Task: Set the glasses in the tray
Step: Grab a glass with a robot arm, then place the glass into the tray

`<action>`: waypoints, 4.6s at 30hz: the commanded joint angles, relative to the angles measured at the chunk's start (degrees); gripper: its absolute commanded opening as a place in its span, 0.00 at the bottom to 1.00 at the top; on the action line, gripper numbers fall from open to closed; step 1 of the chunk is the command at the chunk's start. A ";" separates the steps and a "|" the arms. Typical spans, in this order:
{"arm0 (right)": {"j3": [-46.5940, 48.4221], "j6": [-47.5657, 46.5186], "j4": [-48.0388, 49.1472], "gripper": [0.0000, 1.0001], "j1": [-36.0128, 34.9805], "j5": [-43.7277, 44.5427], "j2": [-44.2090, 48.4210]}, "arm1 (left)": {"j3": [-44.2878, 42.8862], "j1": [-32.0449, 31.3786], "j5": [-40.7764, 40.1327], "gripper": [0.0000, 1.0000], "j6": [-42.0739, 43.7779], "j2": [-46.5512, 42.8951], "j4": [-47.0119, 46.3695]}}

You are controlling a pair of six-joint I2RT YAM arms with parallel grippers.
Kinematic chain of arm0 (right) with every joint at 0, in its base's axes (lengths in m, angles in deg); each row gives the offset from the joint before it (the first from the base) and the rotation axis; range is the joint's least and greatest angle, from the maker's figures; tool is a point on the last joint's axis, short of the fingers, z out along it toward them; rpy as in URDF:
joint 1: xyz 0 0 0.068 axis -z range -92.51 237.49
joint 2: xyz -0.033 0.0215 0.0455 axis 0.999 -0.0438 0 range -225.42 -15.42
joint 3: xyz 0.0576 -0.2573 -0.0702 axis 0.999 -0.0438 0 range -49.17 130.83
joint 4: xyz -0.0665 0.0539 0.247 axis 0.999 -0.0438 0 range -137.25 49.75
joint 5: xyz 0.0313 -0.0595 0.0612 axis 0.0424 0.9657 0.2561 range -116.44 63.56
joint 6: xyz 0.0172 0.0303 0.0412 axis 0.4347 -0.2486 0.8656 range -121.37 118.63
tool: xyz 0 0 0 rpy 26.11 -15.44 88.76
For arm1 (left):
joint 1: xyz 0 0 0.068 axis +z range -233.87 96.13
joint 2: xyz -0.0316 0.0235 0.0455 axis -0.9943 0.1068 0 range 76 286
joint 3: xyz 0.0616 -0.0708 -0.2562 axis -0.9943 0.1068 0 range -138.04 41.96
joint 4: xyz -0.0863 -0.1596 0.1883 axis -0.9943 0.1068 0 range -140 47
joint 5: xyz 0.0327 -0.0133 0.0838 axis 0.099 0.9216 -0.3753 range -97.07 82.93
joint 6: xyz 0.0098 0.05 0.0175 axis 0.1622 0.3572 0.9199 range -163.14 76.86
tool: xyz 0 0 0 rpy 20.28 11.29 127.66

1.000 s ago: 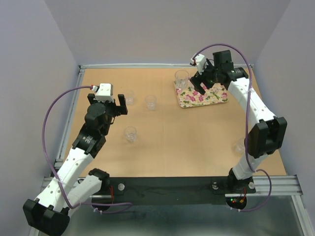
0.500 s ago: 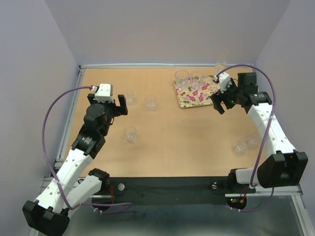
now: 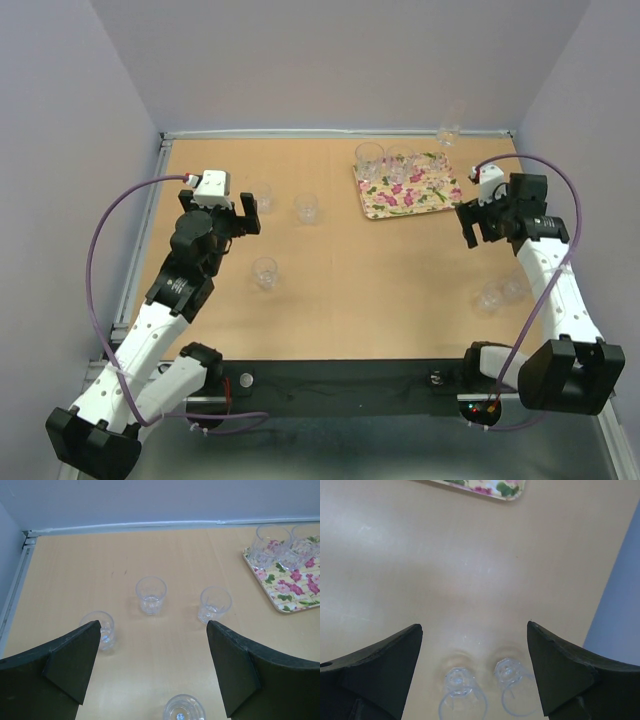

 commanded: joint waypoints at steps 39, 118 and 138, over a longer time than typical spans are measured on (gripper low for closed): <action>-19.07 2.17 7.91 0.31 14.40 12.96 6.98 | 0.71 0.13 1.61 0.99 0.16 1.98 -2.62; 5.52 -18.83 7.56 0.00 16.68 -18.58 -13.58 | 0.44 0.13 1.43 0.99 0.25 -1.62 -2.44; 12.65 -29.63 6.42 0.00 6.67 -21.93 -22.29 | 0.44 0.13 0.38 0.99 0.60 -0.74 -2.35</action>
